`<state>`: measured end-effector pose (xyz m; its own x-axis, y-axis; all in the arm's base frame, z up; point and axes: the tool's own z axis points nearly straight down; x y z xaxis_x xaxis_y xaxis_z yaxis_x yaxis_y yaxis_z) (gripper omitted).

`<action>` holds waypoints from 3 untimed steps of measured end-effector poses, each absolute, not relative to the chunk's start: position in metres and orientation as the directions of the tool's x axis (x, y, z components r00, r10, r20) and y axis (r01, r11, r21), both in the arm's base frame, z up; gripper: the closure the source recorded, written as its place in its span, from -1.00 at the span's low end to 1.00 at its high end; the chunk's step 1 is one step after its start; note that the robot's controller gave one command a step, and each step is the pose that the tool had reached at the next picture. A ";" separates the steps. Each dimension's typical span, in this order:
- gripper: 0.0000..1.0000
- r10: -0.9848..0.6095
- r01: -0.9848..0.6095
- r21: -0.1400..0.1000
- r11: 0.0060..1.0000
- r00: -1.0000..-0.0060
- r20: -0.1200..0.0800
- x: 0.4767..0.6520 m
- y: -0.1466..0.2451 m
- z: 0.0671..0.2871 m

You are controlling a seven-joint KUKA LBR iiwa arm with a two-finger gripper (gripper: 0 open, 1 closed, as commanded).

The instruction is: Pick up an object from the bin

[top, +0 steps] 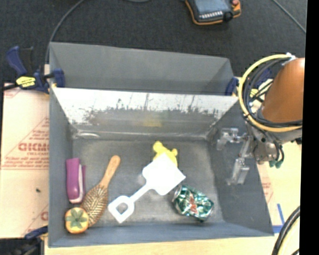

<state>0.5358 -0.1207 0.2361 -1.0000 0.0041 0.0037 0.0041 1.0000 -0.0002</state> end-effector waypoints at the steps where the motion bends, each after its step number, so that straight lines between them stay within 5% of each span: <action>1: -1.00 0.000 0.000 -0.002 1.000 -1.000 -0.004 0.537 -0.120 0.240; 2: -1.00 0.138 0.138 -0.001 0.990 -0.990 -0.010 0.499 -0.101 0.097; 3: -1.00 0.027 0.027 -0.001 1.000 -0.999 -0.025 0.540 0.025 0.162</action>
Offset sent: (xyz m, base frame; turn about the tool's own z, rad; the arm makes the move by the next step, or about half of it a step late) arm -0.0461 0.0239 -0.1661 0.1592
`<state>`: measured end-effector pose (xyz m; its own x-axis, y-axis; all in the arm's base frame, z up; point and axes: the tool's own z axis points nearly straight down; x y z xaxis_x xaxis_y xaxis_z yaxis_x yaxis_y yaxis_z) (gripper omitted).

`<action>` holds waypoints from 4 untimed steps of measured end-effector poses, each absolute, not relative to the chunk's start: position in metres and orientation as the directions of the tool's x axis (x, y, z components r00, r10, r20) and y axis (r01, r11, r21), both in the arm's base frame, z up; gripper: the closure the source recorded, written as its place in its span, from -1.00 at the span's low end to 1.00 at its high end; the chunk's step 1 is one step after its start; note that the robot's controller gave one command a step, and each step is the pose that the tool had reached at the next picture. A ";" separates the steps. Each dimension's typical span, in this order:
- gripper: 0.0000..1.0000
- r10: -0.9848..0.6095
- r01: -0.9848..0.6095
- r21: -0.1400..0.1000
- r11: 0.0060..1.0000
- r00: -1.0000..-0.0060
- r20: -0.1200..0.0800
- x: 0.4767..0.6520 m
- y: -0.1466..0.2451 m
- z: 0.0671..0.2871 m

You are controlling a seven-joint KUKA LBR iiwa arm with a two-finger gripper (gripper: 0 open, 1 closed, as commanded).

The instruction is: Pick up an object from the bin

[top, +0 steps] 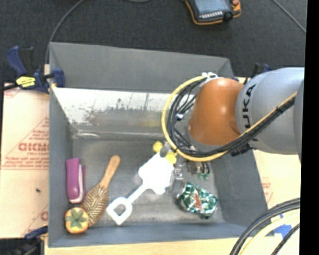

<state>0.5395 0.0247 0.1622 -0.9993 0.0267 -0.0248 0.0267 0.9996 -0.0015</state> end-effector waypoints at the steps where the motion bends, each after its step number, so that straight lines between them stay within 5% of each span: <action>1: -1.00 0.213 0.213 -0.007 0.977 -0.977 0.009 0.487 -0.063 0.099; 2: -1.00 -0.102 -0.102 -0.004 0.995 -0.994 -0.027 0.543 0.014 0.070; 3: 1.00 0.277 0.277 -0.006 0.961 -0.961 0.000 0.480 -0.067 0.071; 4: 1.00 0.277 0.277 -0.007 0.961 -0.961 0.000 0.480 -0.067 0.071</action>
Offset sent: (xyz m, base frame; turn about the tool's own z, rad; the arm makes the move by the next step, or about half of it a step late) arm 0.0028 -0.0112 -0.0922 -0.1278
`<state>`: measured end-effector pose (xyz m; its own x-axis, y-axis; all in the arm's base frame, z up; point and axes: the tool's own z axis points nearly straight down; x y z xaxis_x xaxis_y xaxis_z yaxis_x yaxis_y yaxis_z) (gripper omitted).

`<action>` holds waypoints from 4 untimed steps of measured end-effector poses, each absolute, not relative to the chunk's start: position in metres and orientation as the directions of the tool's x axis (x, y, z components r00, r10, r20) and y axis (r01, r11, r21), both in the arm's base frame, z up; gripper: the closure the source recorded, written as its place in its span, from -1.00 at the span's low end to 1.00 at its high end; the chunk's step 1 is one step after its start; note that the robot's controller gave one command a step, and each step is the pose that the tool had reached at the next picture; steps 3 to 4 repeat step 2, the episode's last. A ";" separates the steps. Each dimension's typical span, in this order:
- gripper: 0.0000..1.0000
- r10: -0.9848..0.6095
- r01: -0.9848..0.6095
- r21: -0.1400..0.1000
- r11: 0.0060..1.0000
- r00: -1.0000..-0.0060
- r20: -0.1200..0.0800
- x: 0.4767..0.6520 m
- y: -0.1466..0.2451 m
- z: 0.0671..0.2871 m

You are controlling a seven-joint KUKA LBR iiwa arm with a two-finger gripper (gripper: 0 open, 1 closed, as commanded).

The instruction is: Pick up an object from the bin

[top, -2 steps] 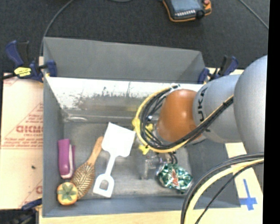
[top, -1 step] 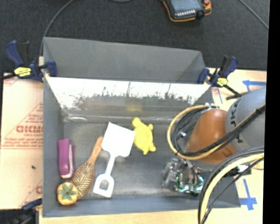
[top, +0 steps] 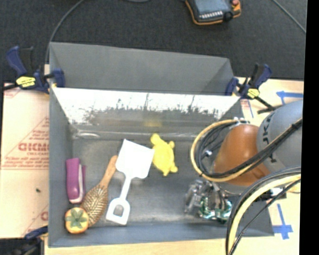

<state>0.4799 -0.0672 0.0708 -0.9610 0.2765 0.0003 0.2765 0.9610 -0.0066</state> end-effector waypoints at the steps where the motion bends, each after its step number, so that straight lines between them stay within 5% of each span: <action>1: 1.00 0.274 0.274 -0.006 0.962 -0.962 0.005 0.479 -0.067 0.092; 2: 1.00 0.272 0.272 -0.007 0.962 -0.962 0.009 0.478 -0.067 0.135; 4: 1.00 0.272 0.272 -0.007 0.962 -0.962 0.009 0.478 -0.067 0.135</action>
Offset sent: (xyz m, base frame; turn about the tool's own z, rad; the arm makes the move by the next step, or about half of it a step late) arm -0.0013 0.0004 0.1095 -0.0014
